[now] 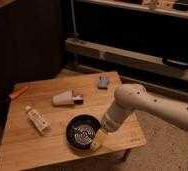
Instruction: Push the ceramic bowl across the table
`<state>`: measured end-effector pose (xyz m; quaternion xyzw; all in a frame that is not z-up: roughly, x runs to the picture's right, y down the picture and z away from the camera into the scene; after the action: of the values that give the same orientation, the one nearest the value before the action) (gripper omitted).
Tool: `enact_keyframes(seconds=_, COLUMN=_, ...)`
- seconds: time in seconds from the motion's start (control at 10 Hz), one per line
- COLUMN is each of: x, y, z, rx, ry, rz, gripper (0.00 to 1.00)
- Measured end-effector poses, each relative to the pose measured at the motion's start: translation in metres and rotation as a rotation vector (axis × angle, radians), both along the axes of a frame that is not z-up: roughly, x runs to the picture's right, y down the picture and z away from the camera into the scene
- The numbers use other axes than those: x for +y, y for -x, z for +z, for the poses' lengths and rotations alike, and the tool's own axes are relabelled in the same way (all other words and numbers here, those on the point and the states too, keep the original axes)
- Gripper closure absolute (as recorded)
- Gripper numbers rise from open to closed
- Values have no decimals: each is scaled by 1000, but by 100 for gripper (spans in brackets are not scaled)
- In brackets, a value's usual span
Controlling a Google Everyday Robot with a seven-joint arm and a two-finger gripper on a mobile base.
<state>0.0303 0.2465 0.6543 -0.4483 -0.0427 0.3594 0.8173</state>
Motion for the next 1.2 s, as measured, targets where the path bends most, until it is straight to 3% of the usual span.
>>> enact_keyframes(seconds=0.2, x=23, y=0, z=12, rx=108, ry=-7, rz=63, gripper=26)
enact_keyframes(seconds=0.3, x=23, y=1, z=18, rx=136, ry=-4, rz=89, gripper=26)
enact_keyframes(seconds=0.5, x=16, y=6, z=22, rx=130, ry=-6, rz=65, gripper=26)
enact_keyframes(seconds=0.9, x=26, y=9, z=27, rx=120, ry=32, rz=4, gripper=26)
enact_keyframes(seconds=1.2, x=41, y=18, z=31, rx=168, ry=55, rz=-35, gripper=26)
